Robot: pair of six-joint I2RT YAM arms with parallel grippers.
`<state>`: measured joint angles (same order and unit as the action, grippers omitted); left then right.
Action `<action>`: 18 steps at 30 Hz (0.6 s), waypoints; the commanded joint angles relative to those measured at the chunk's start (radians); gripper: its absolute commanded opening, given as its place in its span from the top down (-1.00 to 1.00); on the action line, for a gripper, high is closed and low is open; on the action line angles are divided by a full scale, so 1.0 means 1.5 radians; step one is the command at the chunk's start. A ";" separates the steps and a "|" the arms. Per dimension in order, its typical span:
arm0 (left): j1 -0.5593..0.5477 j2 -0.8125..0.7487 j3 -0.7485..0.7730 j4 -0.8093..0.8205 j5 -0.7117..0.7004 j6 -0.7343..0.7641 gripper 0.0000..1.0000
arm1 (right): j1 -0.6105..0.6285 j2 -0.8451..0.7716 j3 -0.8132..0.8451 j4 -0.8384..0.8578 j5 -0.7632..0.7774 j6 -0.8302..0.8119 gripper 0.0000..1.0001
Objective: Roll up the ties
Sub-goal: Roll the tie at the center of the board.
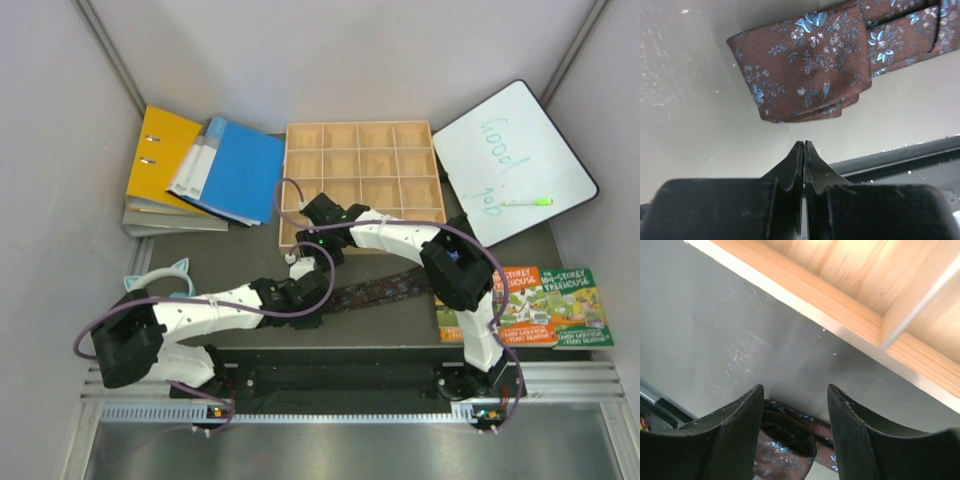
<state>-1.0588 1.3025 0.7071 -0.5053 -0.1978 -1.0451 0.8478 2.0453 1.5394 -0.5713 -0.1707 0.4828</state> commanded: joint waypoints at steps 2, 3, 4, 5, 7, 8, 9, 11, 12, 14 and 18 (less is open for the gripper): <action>-0.006 0.035 0.014 0.059 -0.004 -0.014 0.93 | -0.003 0.009 0.022 -0.001 -0.054 -0.022 -0.07; -0.006 0.039 0.011 0.070 -0.007 -0.014 0.94 | -0.004 0.008 0.017 0.000 -0.063 -0.023 -0.07; -0.006 0.045 0.011 0.073 -0.011 -0.014 0.94 | -0.003 0.004 0.008 0.004 -0.066 -0.025 -0.07; -0.006 0.048 0.009 0.078 -0.014 -0.013 0.95 | -0.003 0.000 0.001 0.009 -0.067 -0.024 -0.06; -0.005 0.056 0.010 0.088 -0.027 -0.013 0.95 | -0.003 -0.010 -0.025 0.019 -0.073 -0.017 -0.06; -0.005 0.059 0.012 0.090 -0.031 -0.012 0.96 | -0.003 -0.019 -0.034 0.029 -0.077 -0.014 -0.06; -0.006 0.063 0.013 0.094 -0.034 -0.012 0.96 | -0.003 -0.024 -0.050 0.035 -0.085 -0.010 -0.05; -0.005 0.079 0.021 0.097 -0.044 -0.012 0.96 | -0.003 -0.037 -0.063 0.046 -0.091 0.000 -0.05; -0.006 0.084 0.024 0.096 -0.048 -0.013 0.96 | -0.003 -0.040 -0.075 0.050 -0.096 0.003 -0.05; -0.006 0.102 0.029 0.096 -0.059 -0.017 0.96 | -0.003 -0.055 -0.086 0.056 -0.100 0.012 -0.04; -0.009 0.122 0.033 0.094 -0.098 -0.027 1.00 | -0.002 -0.080 -0.114 0.064 -0.109 0.030 -0.04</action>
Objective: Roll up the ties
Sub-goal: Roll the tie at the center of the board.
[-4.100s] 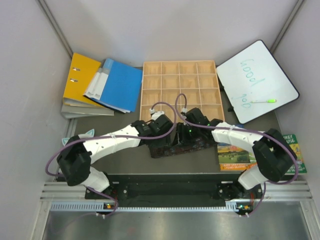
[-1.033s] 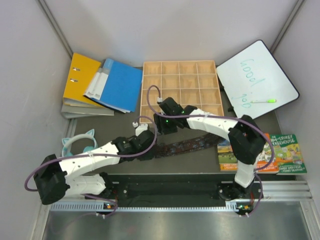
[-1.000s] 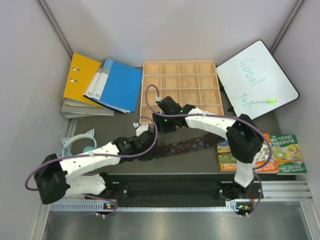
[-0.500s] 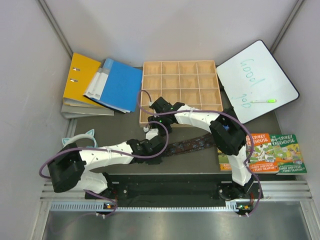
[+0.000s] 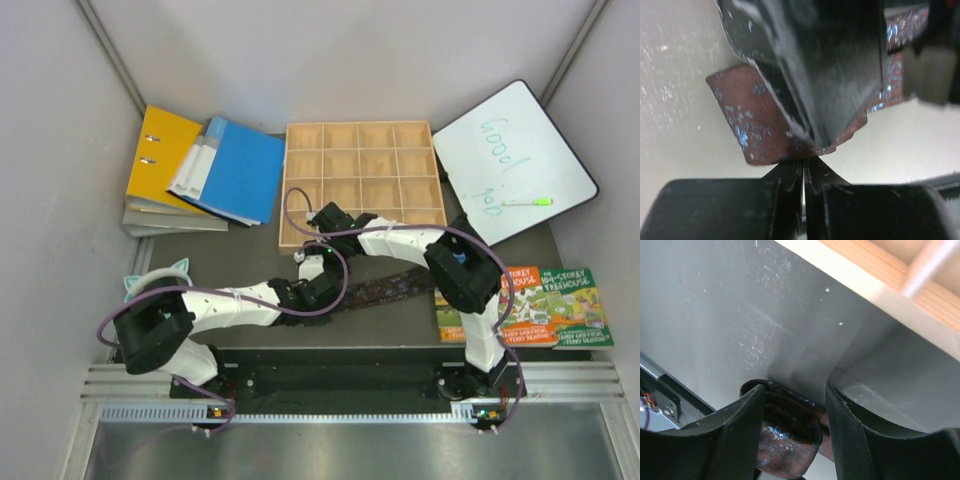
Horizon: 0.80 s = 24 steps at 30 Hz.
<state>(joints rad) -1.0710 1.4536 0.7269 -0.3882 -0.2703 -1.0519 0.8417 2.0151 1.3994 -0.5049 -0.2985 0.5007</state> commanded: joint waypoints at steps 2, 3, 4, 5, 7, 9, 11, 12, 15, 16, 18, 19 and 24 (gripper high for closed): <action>-0.001 0.023 0.017 0.015 -0.072 -0.035 1.00 | 0.001 -0.070 -0.031 0.023 -0.026 0.031 -0.04; -0.001 0.023 0.015 0.015 -0.078 -0.038 1.00 | 0.002 -0.082 -0.043 0.028 -0.027 0.035 -0.04; -0.001 0.024 0.016 0.012 -0.086 -0.041 1.00 | 0.002 -0.087 -0.049 0.030 -0.028 0.039 -0.04; -0.001 0.025 0.016 0.008 -0.099 -0.050 1.00 | 0.002 -0.092 -0.054 0.031 -0.030 0.049 -0.04; -0.001 0.033 0.018 0.004 -0.107 -0.055 1.00 | 0.003 -0.105 -0.068 0.039 -0.035 0.056 -0.04; -0.003 0.040 0.020 0.000 -0.117 -0.060 1.00 | 0.006 -0.111 -0.080 0.043 -0.043 0.067 -0.04; -0.006 0.045 0.018 0.000 -0.126 -0.066 1.00 | 0.010 -0.122 -0.087 0.047 -0.043 0.077 -0.04; -0.008 0.049 0.017 0.005 -0.130 -0.067 1.00 | 0.013 -0.125 -0.092 0.048 -0.044 0.077 -0.05; -0.013 0.056 0.012 0.008 -0.145 -0.075 1.00 | 0.017 -0.130 -0.093 0.044 -0.045 0.080 -0.05; -0.015 0.058 0.013 0.007 -0.149 -0.078 1.00 | 0.017 -0.131 -0.094 0.042 -0.047 0.084 -0.05; -0.019 0.060 0.015 0.008 -0.154 -0.079 1.00 | 0.018 -0.131 -0.097 0.036 -0.049 0.087 -0.06; -0.021 0.063 0.016 0.006 -0.164 -0.079 1.00 | 0.019 -0.132 -0.097 0.033 -0.048 0.088 -0.07; -0.022 0.092 0.025 0.006 -0.173 -0.080 1.00 | 0.018 -0.150 -0.113 0.027 -0.069 0.094 -0.12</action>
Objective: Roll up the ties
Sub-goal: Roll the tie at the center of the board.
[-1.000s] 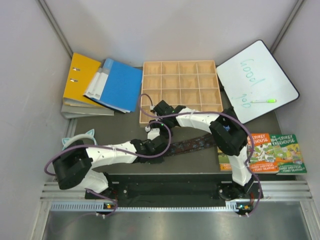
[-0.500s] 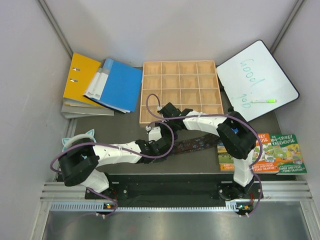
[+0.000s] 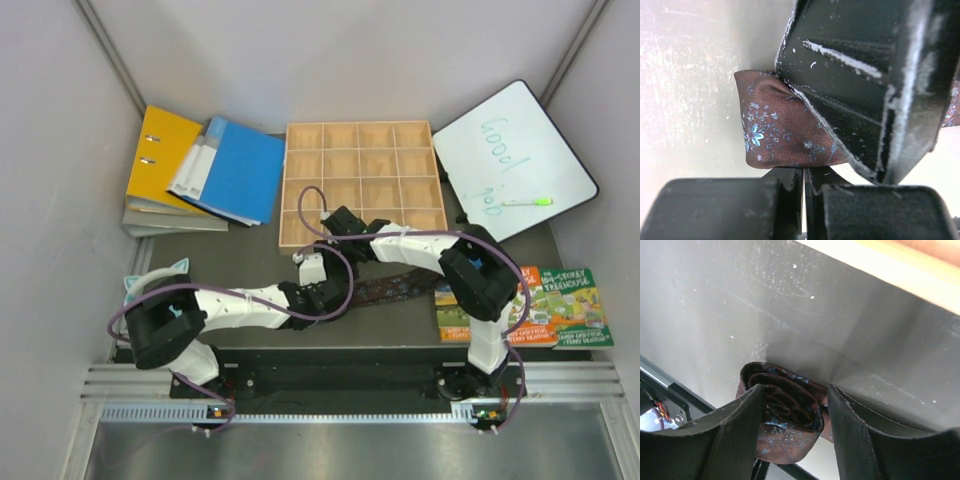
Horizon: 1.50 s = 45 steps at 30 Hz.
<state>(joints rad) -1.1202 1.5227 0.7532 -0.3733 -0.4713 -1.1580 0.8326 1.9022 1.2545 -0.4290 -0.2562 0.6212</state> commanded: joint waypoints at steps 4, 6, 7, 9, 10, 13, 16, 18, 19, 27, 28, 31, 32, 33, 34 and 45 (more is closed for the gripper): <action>-0.003 0.060 0.011 -0.003 -0.048 -0.011 0.85 | 0.024 -0.100 -0.040 -0.020 -0.099 0.020 -0.15; -0.010 0.055 0.012 -0.006 -0.044 -0.010 0.70 | 0.024 -0.115 -0.050 -0.029 -0.090 0.020 -0.16; -0.018 0.051 0.013 -0.008 -0.041 -0.010 0.67 | 0.024 -0.118 -0.052 -0.033 -0.081 0.016 -0.16; -0.027 0.039 0.014 -0.024 -0.037 -0.014 0.54 | 0.024 -0.125 -0.053 -0.036 -0.076 0.015 -0.18; -0.038 0.035 0.016 -0.031 -0.036 -0.018 0.48 | 0.024 -0.125 -0.049 -0.039 -0.070 0.015 -0.18; -0.056 0.016 0.013 -0.060 -0.026 -0.031 0.39 | 0.024 -0.122 -0.037 -0.037 -0.066 0.015 -0.22; -0.069 -0.012 0.008 -0.086 -0.020 -0.042 0.35 | 0.023 -0.116 -0.020 -0.041 -0.058 0.012 -0.25; -0.071 -0.033 0.002 -0.102 -0.013 -0.046 0.32 | 0.022 -0.115 -0.012 -0.043 -0.053 0.011 -0.28; -0.073 -0.040 -0.001 -0.108 -0.012 -0.048 0.30 | 0.020 -0.113 -0.004 -0.043 -0.047 0.009 -0.28; -0.074 -0.123 0.006 -0.176 -0.019 -0.047 0.12 | 0.001 -0.138 0.024 -0.060 -0.022 0.006 -0.29; -0.074 -0.130 0.008 -0.191 -0.023 -0.046 0.11 | 0.000 -0.143 0.023 -0.063 -0.014 0.006 -0.29; -0.074 -0.155 0.008 -0.199 -0.029 -0.040 0.08 | -0.005 -0.161 0.019 -0.078 0.002 0.003 -0.29; -0.074 -0.158 0.007 -0.199 -0.029 -0.038 0.08 | -0.011 -0.166 0.016 -0.081 0.007 0.003 -0.29; -0.074 -0.159 0.005 -0.200 -0.029 -0.034 0.08 | -0.013 -0.177 0.008 -0.087 0.015 0.002 -0.29; -0.074 -0.158 0.004 -0.199 -0.030 -0.034 0.08 | -0.016 -0.184 0.004 -0.088 0.017 0.002 -0.29; -0.068 -0.219 0.045 -0.269 -0.078 0.003 -0.18 | -0.014 -0.316 -0.106 -0.046 -0.007 0.056 -0.06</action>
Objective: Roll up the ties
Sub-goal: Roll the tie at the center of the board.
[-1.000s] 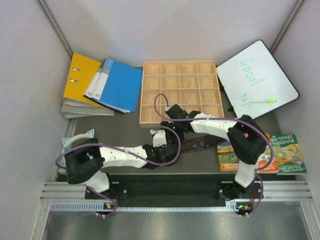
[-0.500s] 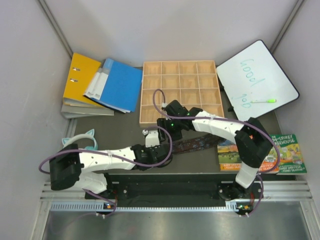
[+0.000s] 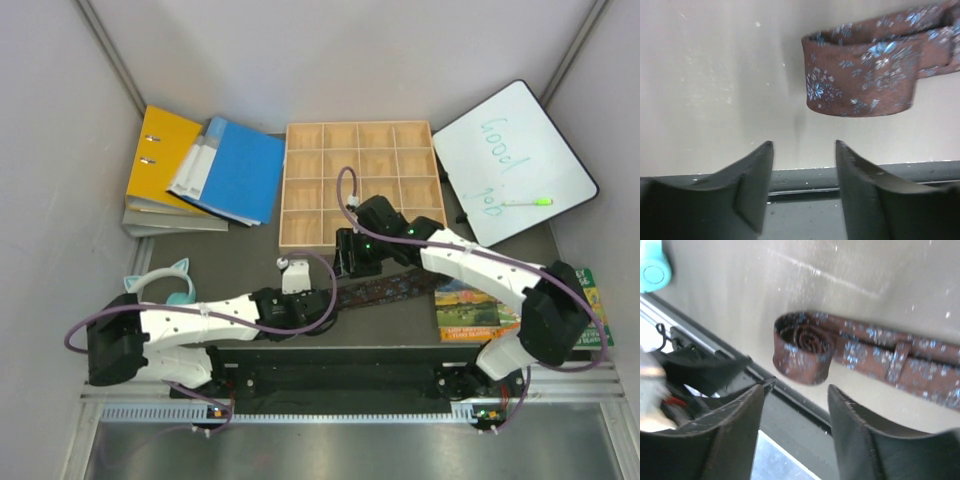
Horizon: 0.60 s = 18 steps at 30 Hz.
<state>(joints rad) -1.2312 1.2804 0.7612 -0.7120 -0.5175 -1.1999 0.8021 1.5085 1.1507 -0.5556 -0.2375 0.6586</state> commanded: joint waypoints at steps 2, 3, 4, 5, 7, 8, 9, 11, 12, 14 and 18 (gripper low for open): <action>0.017 -0.086 0.050 -0.047 -0.046 0.063 -0.25 | 0.020 -0.063 -0.057 0.043 -0.016 0.037 0.03; 0.032 -0.092 0.054 -0.054 -0.044 0.069 -0.26 | 0.025 -0.063 -0.061 0.047 -0.014 0.042 0.06; 0.040 -0.106 0.057 -0.069 -0.041 0.074 -0.28 | 0.032 -0.063 -0.071 0.052 -0.013 0.044 0.07; 0.050 -0.112 0.061 -0.072 -0.038 0.087 -0.29 | 0.036 -0.057 -0.073 0.055 -0.013 0.044 0.07; 0.073 -0.133 0.061 -0.078 -0.029 0.098 -0.30 | 0.047 -0.046 -0.075 0.054 -0.003 0.043 0.06; 0.079 -0.138 0.058 -0.078 -0.025 0.109 -0.30 | 0.048 -0.034 -0.075 0.054 0.001 0.043 0.06; 0.094 -0.144 0.055 -0.077 -0.020 0.112 -0.31 | 0.049 -0.029 -0.079 0.061 0.000 0.043 0.06; 0.105 -0.155 0.046 -0.075 -0.007 0.119 -0.31 | 0.053 -0.020 -0.084 0.073 -0.005 0.043 0.05; 0.114 -0.159 0.043 -0.072 -0.002 0.121 -0.31 | 0.054 -0.011 -0.090 0.092 -0.011 0.044 0.04; 0.122 -0.168 0.028 -0.062 0.014 0.125 -0.31 | 0.057 0.001 -0.095 0.108 -0.018 0.045 0.03; 0.137 -0.183 0.004 -0.033 0.040 0.130 -0.31 | 0.057 0.040 -0.104 0.130 -0.017 0.043 0.04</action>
<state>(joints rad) -1.0447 1.0370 0.8040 -0.7982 -0.5045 -1.0359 0.8764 1.5257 1.0058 -0.4339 -0.2596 0.7189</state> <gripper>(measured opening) 0.655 0.482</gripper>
